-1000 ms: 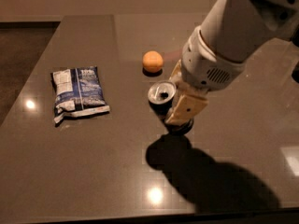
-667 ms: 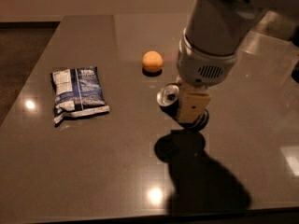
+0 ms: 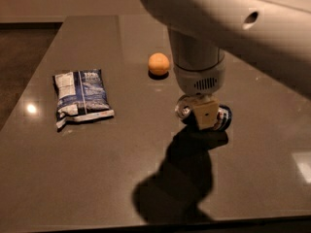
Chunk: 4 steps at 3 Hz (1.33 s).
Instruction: Knock pepsi can over
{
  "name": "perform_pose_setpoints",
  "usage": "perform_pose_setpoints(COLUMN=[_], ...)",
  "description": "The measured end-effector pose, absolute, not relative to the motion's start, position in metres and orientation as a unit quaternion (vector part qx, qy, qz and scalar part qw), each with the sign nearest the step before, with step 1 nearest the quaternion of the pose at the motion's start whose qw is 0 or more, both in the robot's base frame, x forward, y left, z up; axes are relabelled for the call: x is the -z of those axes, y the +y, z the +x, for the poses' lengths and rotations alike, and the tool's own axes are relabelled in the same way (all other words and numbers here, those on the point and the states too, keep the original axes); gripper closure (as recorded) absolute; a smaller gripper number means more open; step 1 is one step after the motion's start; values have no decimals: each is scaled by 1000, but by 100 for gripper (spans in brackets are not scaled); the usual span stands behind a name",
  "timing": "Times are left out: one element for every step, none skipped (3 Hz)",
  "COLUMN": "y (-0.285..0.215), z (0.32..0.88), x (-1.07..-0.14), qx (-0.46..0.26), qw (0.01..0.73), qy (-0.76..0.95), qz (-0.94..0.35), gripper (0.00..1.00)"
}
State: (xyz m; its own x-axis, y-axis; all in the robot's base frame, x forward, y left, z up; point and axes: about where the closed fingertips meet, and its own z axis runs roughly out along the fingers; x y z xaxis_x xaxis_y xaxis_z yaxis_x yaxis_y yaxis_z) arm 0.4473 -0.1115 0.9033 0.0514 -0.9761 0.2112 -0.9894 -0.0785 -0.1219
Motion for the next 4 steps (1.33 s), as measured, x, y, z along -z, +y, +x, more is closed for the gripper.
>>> perform_pose_setpoints(y=[-121,-127,-131,-137], z=[451,449,447,451], x=[-888,-872,-863,-853], qx=[-146,-146,-141,-123], qw=[62,84,96,95], qy=[-658,-642,-635,-635], qz=[736,748,754,757], gripper=[67,36,13,0])
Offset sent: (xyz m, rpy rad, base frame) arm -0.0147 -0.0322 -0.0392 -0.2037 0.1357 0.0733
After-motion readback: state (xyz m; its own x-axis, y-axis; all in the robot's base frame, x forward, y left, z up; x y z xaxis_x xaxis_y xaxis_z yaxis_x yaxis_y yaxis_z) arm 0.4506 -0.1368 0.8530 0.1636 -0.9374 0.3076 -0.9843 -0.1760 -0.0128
